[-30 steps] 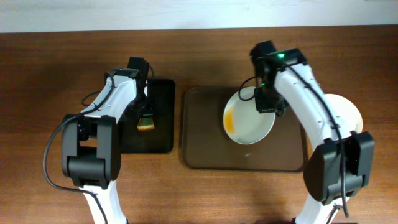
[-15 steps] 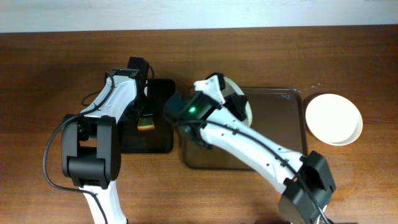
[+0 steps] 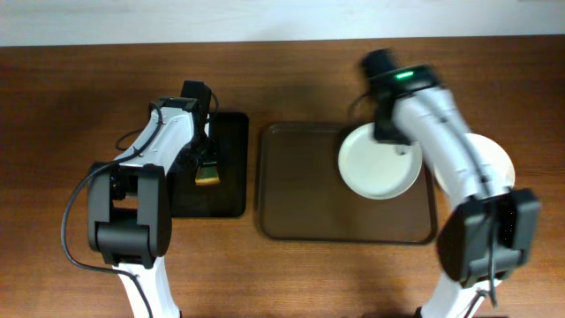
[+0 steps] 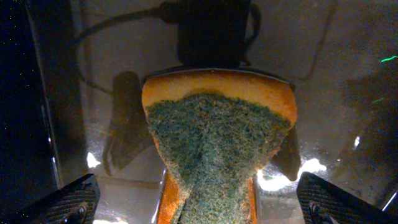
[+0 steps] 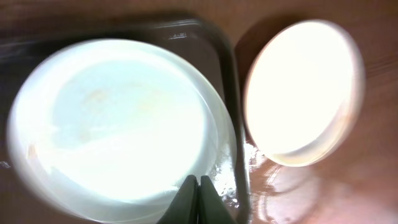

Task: Clean dirty plates on tray and stack at the side
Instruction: 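Lift the wiped plate with the right gripper and carry it right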

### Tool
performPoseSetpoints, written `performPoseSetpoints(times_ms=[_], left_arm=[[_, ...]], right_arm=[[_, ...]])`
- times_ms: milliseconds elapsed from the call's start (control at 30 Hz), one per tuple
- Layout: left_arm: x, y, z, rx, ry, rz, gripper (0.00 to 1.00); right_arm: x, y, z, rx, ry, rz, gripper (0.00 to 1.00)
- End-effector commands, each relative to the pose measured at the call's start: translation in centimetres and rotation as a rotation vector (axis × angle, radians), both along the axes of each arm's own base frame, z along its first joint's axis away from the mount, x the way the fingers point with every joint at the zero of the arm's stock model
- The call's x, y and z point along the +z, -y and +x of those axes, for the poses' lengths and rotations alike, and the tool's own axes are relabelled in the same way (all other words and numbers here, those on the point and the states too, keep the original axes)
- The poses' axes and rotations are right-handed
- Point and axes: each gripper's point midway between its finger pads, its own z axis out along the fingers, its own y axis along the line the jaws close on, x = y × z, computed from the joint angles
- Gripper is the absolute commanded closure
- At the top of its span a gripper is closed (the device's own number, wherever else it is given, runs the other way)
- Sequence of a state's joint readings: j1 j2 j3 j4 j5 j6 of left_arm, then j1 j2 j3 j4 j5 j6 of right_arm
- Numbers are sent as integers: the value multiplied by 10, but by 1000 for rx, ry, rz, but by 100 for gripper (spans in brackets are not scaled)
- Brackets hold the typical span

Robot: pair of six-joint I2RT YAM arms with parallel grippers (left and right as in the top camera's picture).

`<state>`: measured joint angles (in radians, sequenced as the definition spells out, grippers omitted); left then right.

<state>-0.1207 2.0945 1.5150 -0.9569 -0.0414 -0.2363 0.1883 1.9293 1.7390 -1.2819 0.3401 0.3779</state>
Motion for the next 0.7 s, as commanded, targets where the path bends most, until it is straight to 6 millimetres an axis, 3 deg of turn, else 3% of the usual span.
performPoseSetpoints(times_ms=[0,33,67,100,133,167,233,333,467,533,567,667], left_arm=[[4,-4,0,5,8,9,0],[4,-4,0,5,8,9,0],[4,-4,0,5,8,9,0],[4,-4,0,5,8,9,0],[4,-4,0,5,8,9,0],[4,-4,0,5,8,9,0],[4,-4,0,5,8,9,0],[4,-4,0,5,8,9,0],[4,-4,0,5,8,9,0],[4,-4,0,5,8,9,0],[4,-4,0,5,8,9,0],[4,-4,0,5,8,9,0]], right_arm=[[7,41,2,-35,18,503,96],[8,63,0,-99,38,537,96],[9,104,-9,-213,68,569,96],[9,122,-16,-270,76,583,91],[9,144,-31,-344,71,605,79],[11,154,-44,-370,61,649,64],[12,157,-56,-383,40,688,55],[11,131,-59,-317,-32,699,52],[-4,53,-50,-96,-144,692,53],[-17,13,-47,19,-179,681,53],[-33,-21,-48,100,-207,663,53],[-64,-42,-55,114,-236,559,53]])
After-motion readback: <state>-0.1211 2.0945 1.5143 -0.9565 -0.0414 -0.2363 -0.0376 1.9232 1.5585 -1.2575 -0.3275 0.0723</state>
